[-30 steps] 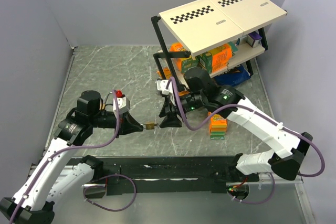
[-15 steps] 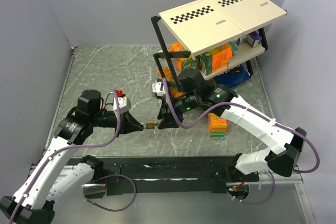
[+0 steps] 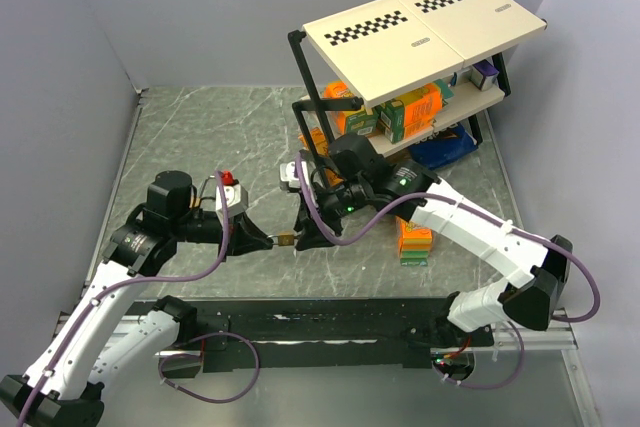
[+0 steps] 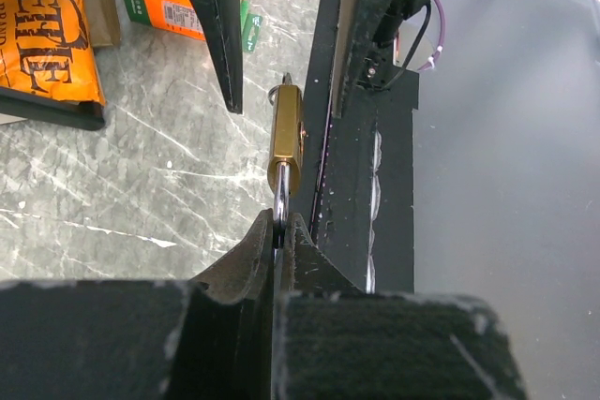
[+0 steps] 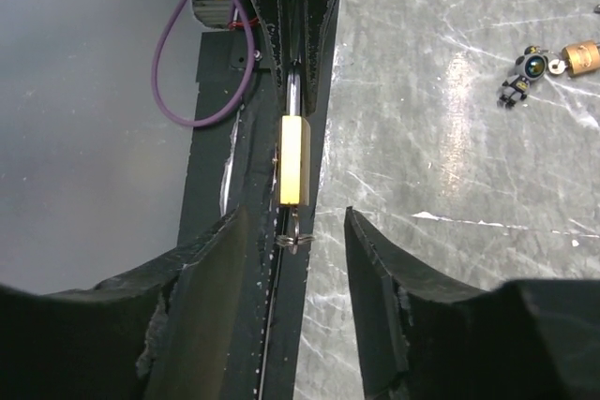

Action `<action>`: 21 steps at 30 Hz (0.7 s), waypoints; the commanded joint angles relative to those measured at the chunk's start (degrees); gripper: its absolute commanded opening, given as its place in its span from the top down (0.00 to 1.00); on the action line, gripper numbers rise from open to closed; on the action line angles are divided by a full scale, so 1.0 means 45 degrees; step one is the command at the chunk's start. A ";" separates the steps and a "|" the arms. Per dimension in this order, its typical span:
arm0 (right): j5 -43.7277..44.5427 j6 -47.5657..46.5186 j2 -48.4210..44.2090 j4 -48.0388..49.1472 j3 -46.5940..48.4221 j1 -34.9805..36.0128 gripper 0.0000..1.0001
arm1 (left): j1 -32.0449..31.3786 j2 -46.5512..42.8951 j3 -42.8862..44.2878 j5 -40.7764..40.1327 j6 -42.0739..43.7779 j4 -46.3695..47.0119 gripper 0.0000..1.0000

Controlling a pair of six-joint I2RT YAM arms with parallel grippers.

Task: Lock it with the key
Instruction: Lock the lock.

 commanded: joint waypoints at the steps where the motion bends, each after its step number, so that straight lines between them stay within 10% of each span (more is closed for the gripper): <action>1: -0.0078 -0.0212 0.0301 0.0232 0.0781 0.0240 0.44 | 0.0043 -0.0050 0.0621 0.0442 0.0353 0.0137 0.99; 11: 0.0098 -0.0193 0.0594 0.0310 0.0996 0.0454 0.47 | 0.0043 0.0067 0.0738 0.0461 0.0587 -0.0078 0.99; 20: -0.0058 0.0061 0.0711 0.0564 0.1015 0.0494 0.66 | 0.0043 0.0242 0.0875 0.0402 -0.0116 0.0488 0.99; 21: -0.0058 0.0119 0.0711 0.0641 0.1035 0.0494 0.80 | 0.0043 0.0262 0.0895 0.0403 -0.0135 0.0469 0.99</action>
